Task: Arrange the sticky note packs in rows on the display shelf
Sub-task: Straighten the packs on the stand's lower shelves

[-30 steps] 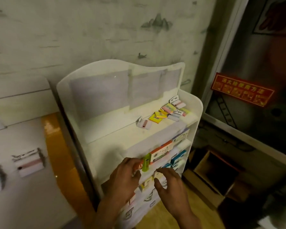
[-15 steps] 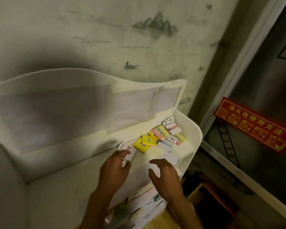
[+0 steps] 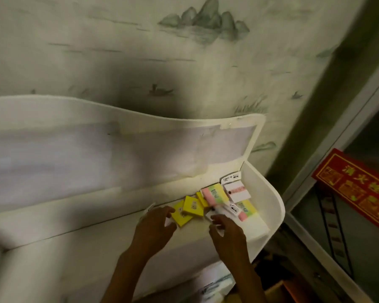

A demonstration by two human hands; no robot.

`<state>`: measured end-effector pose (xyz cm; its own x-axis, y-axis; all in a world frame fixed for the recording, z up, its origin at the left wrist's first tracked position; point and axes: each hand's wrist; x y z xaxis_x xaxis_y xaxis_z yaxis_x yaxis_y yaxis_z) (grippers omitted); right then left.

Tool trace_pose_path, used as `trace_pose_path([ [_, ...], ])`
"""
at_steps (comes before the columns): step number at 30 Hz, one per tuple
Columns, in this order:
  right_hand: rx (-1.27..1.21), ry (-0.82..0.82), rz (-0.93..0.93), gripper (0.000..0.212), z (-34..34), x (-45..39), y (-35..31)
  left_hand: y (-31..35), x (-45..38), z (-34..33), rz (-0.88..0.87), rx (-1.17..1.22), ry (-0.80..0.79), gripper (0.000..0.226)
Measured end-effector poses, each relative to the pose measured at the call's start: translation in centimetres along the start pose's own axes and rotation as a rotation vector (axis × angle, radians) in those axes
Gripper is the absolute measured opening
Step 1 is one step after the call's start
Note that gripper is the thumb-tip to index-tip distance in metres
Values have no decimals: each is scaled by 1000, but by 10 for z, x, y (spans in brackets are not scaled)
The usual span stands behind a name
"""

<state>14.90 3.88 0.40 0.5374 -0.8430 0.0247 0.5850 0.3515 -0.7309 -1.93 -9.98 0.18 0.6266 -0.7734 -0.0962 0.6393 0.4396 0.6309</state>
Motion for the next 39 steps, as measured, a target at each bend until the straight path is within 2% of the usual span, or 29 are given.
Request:
trace_pose_path([
  [4, -6, -25, 56, 27, 27, -50, 20, 21, -25, -30, 120, 31, 48, 30],
  [7, 44, -52, 48, 18, 43, -86, 37, 43, -51, -54, 234, 93, 47, 27],
  [16, 230, -51, -42, 33, 66, -145, 73, 93, -109, -117, 513, 39, 92, 30],
  [21, 412, 2, -107, 36, 66, -162, 69, 104, -130, -130, 591, -23, 109, 57],
  [31, 413, 3, -146, 60, 47, -176, 70, 96, -151, -150, 684, -42, 77, 112],
  [36, 460, 12, -79, 62, 45, -180, 70, 91, -155, -152, 706, -114, 25, 114],
  [39, 487, 22, -34, 57, 40, -186, 73, 88, -159, -152, 730, -93, -7, 111],
])
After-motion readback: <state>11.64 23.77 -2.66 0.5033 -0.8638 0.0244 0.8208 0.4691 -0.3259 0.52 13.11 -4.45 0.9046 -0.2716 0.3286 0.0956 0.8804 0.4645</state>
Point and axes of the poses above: each hand's wrist, its own x-axis away from the middle knuckle, its own z-axis out of the back of the hand, y = z × x, and after that the axes turned 6 degrees about -z, right-handed
